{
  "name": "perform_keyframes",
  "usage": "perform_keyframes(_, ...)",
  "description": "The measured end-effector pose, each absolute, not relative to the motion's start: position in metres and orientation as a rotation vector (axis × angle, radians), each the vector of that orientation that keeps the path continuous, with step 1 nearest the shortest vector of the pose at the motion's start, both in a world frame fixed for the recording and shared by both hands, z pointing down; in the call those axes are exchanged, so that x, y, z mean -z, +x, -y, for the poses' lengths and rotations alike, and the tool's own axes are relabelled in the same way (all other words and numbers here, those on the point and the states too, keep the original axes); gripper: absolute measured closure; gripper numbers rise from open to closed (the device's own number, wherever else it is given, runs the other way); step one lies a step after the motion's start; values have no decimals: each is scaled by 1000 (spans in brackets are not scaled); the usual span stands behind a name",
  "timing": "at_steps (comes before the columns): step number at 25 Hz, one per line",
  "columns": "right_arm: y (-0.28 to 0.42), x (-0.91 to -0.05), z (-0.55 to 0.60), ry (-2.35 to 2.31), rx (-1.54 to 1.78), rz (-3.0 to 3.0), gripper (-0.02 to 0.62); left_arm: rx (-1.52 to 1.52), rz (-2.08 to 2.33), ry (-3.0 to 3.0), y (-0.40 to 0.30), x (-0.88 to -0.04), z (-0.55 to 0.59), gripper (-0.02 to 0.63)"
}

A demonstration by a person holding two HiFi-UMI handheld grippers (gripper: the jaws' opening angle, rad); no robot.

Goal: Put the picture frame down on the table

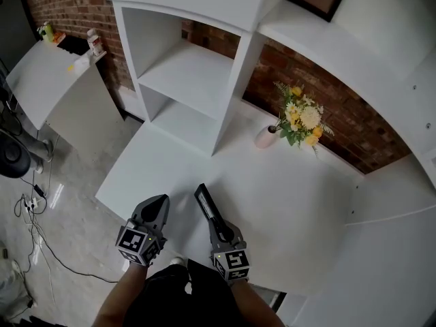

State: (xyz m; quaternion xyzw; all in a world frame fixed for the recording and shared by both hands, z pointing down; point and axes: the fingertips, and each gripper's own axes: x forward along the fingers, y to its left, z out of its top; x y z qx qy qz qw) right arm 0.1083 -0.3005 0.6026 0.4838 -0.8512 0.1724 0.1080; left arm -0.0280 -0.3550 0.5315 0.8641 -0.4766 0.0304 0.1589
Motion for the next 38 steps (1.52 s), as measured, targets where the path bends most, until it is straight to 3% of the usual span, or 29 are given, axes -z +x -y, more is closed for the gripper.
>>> perform_keyframes(8, 102, -610, 307, 1362, -478, 2463, 569, -76, 1394, 2446, -38, -533, 362, 612)
perform_keyframes(11, 102, -602, 309, 1370, -468, 2473, 514, -72, 1387, 2445, -36, -534, 363, 612)
perform_keyframes(20, 125, -579, 312, 1456, -364, 2457, 483, -65, 1351, 2460, -26, -535, 367, 612)
perform_keyframes(38, 142, -607, 336, 1482, -637, 2390, 446, -71, 1339, 2453, -19, -541, 376, 612)
